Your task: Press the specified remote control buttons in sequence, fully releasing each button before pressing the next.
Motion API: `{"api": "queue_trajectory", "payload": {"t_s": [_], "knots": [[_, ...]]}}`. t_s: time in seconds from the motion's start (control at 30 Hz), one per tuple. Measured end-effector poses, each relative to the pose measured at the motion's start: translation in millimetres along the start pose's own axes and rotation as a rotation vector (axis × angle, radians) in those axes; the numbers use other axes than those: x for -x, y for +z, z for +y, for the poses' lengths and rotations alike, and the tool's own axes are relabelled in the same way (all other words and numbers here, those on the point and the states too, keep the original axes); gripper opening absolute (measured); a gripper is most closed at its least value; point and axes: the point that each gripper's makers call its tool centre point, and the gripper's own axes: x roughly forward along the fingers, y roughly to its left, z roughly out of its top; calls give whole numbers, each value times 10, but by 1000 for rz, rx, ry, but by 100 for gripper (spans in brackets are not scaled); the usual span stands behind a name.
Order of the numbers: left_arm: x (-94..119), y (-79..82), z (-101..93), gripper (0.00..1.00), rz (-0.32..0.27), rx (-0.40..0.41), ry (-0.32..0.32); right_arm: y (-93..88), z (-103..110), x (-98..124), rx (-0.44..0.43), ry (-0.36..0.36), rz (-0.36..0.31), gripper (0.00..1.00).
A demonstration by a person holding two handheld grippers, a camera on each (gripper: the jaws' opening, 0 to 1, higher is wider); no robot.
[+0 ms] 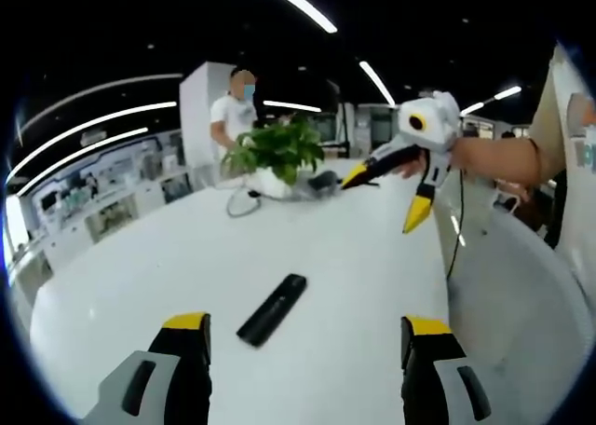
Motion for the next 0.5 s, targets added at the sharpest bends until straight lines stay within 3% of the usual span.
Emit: {"api": "queue_trajectory", "payload": {"t_s": [0.5], "knots": [[-73,-7,134,86,18,-7,-5,138,-110,-129,14,26,-6,70]]}}
